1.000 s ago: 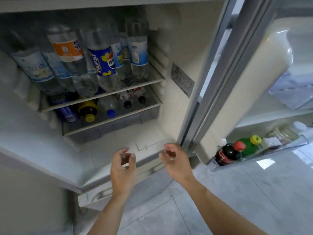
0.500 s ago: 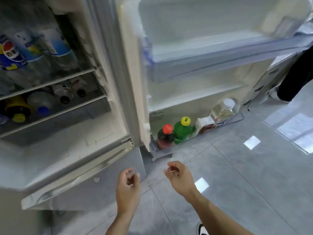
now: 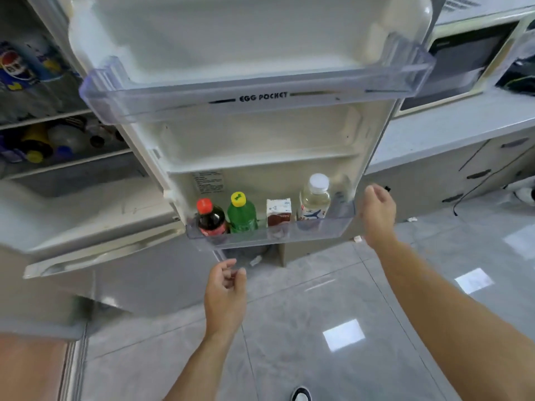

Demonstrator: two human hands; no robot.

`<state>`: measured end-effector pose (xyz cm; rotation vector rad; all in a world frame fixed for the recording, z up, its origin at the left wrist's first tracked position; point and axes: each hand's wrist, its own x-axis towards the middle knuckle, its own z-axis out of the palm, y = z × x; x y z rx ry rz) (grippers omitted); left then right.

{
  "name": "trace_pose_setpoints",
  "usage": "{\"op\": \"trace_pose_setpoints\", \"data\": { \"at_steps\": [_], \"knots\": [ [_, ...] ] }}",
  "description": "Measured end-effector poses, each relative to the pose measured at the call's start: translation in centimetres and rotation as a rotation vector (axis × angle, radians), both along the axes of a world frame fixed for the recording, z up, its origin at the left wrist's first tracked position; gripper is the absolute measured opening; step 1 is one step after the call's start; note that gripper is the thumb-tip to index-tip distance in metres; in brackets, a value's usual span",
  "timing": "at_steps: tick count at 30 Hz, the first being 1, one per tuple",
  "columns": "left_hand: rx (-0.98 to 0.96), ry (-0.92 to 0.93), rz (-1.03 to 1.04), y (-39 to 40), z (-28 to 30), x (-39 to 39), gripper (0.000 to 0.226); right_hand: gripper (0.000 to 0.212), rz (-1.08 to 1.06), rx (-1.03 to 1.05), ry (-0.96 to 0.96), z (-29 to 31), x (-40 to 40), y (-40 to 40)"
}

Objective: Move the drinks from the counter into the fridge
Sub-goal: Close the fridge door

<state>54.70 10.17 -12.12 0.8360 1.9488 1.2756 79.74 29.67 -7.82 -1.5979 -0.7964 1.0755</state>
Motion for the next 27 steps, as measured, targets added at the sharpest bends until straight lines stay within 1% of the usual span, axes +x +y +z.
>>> {"op": "trace_pose_setpoints", "data": {
  "at_steps": [1,4,5,8,12,13,14,17,18,20,24,27],
  "knots": [
    [0.012,-0.003,0.008,0.1,0.4,0.7,0.02,0.039,0.011,0.039,0.022,1.6,0.4,1.6],
    [0.064,0.007,0.026,0.2,1.7,2.3,0.022,0.028,0.035,0.127,0.07,6.4,0.9,5.9],
    [0.082,0.013,0.035,0.2,2.3,2.7,0.022,0.028,0.05,0.139,0.082,7.8,1.0,7.1],
    [0.116,0.024,0.051,0.1,3.9,3.4,0.02,0.039,0.142,0.156,0.141,9.9,1.2,9.1],
    [0.155,0.04,0.039,-1.0,5.5,4.2,0.021,0.069,0.163,0.106,0.209,9.6,1.1,9.1],
    [0.158,0.048,0.035,-1.4,5.7,4.3,0.021,0.072,0.144,0.104,0.221,9.3,1.0,8.9],
    [0.163,0.051,0.033,-1.7,6.0,4.4,0.021,0.071,0.124,0.109,0.233,9.1,1.1,8.4],
    [0.194,0.046,0.023,-2.6,6.5,4.5,0.022,0.053,0.077,0.157,0.274,8.6,1.1,6.5],
    [0.206,0.046,0.012,-2.9,6.8,4.5,0.023,0.051,0.067,0.182,0.277,8.4,1.1,5.6],
    [0.229,0.046,-0.021,-3.6,7.2,4.7,0.022,0.056,0.028,0.229,0.266,8.0,0.9,3.6],
    [0.28,0.021,-0.071,-5.6,7.9,5.0,0.025,0.058,-0.099,0.285,0.26,7.6,-0.3,-1.8],
    [0.308,0.017,-0.119,-8.3,8.1,4.7,0.03,0.053,-0.177,0.355,0.245,7.5,-1.8,-6.9]
  ]
}}
